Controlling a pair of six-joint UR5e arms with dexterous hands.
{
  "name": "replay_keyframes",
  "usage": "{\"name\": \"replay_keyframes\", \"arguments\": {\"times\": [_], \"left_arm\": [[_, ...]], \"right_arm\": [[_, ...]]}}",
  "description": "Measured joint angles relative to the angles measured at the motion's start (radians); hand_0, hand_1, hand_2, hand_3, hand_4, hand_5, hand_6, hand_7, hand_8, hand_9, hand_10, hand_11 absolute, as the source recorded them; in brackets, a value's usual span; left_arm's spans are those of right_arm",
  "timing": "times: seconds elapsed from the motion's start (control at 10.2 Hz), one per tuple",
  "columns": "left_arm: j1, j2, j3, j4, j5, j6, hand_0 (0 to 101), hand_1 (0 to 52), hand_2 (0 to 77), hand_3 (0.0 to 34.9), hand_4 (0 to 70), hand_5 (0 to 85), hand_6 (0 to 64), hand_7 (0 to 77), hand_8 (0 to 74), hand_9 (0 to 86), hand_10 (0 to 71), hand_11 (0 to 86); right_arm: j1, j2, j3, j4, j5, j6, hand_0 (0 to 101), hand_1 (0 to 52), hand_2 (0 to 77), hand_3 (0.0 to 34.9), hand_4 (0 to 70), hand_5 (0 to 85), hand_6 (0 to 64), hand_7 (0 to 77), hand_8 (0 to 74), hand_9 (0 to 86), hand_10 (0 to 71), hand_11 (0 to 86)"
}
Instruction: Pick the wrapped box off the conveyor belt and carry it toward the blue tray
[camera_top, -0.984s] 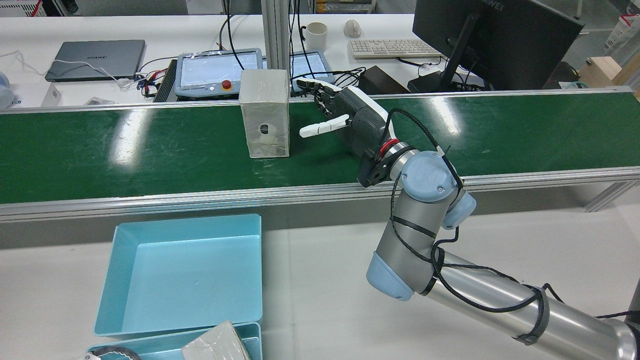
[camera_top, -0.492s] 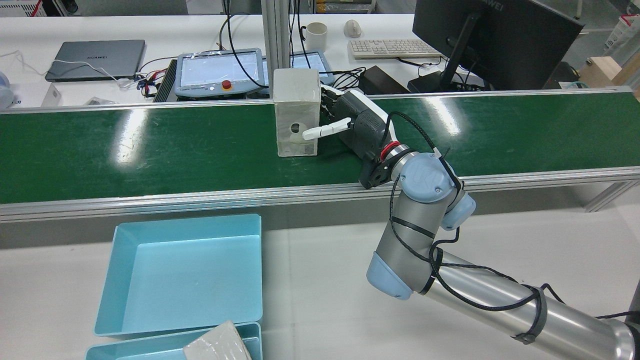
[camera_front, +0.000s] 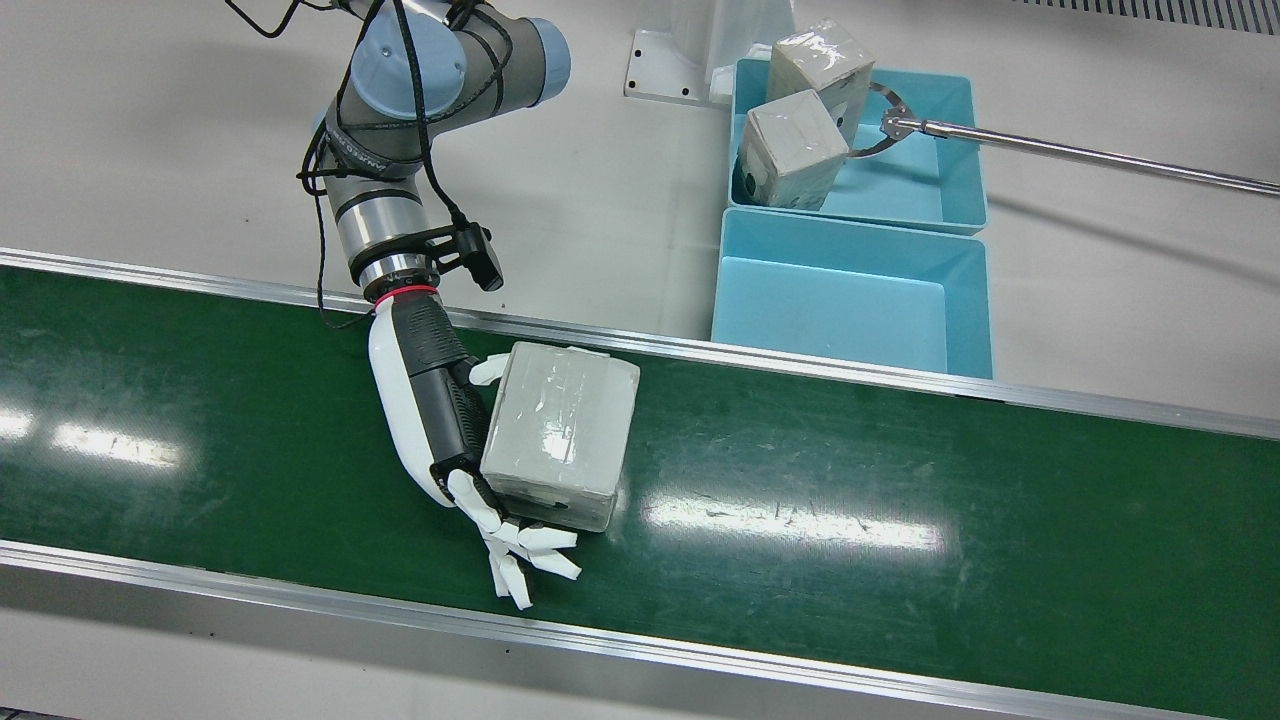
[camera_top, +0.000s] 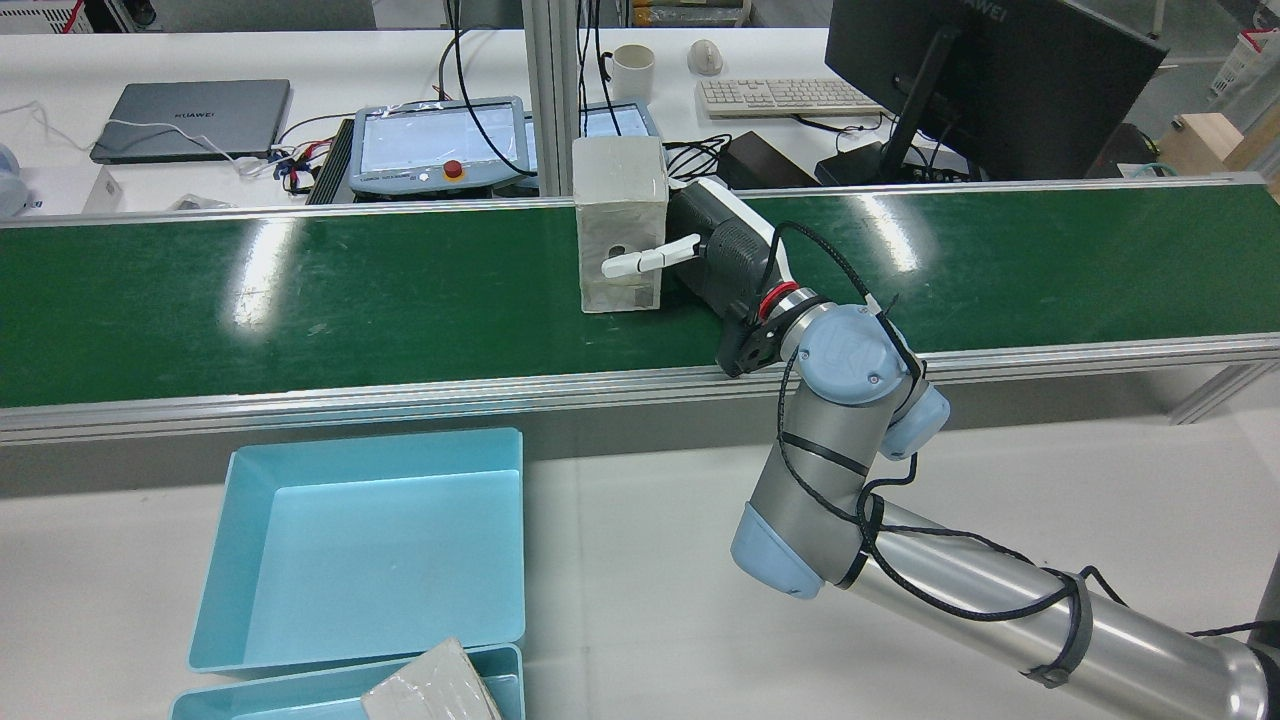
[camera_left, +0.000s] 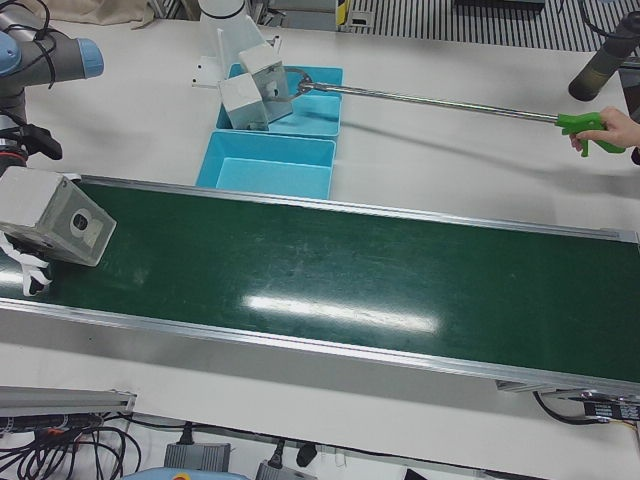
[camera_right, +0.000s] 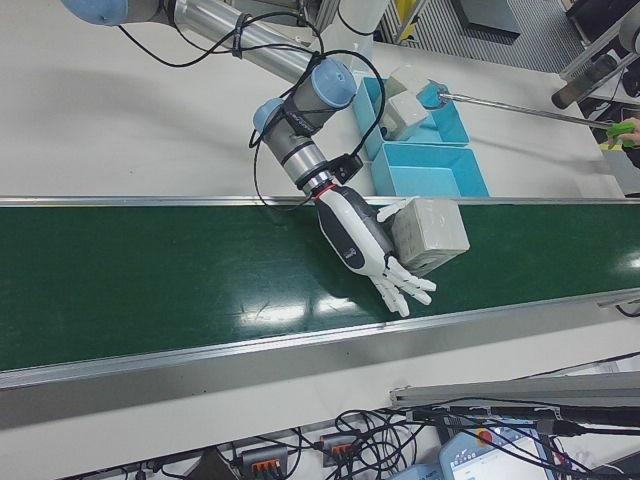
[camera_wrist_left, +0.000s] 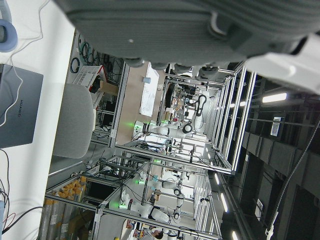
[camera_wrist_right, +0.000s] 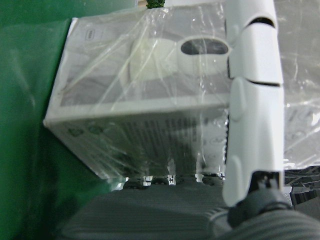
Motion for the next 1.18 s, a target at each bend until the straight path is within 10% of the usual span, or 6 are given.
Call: {"name": "replay_keyframes", "arguments": {"times": [0.2, 0.49, 0.59, 1.18], "left_arm": [[0.000, 0.000, 0.000, 0.000, 0.000, 0.000, 0, 0.0, 1.1, 0.0, 0.0, 1.1, 0.5, 0.5, 0.5, 0.5, 0.5, 0.5], [0.000, 0.000, 0.000, 0.000, 0.000, 0.000, 0, 0.0, 1.1, 0.0, 0.0, 1.1, 0.5, 0.5, 0.5, 0.5, 0.5, 0.5], [0.000, 0.000, 0.000, 0.000, 0.000, 0.000, 0, 0.0, 0.5, 0.0, 0.0, 1.1, 0.5, 0.5, 0.5, 0.5, 0.5, 0.5], [0.000, 0.000, 0.000, 0.000, 0.000, 0.000, 0, 0.0, 1.1, 0.0, 0.0, 1.1, 0.5, 0.5, 0.5, 0.5, 0.5, 0.5]], "right_arm": [[0.000, 0.010, -0.001, -0.006, 0.002, 0.000, 52, 15.3, 30.0, 0.2, 18.5, 39.3, 22.9, 26.7, 19.1, 23.5, 0.0, 1.6], [0.001, 0.045, 0.013, -0.081, 0.007, 0.000, 45, 3.8, 34.4, 0.0, 22.4, 43.1, 32.2, 36.5, 28.4, 31.6, 20.7, 1.6], [0.002, 0.061, 0.030, -0.109, 0.007, -0.001, 41, 0.5, 36.5, 1.3, 21.3, 55.1, 37.1, 41.5, 48.0, 50.7, 45.8, 28.4], [-0.033, 0.189, 0.129, -0.182, 0.005, -0.070, 36, 0.0, 44.7, 7.7, 21.3, 55.6, 42.0, 48.5, 59.4, 63.3, 68.2, 56.7]]}}
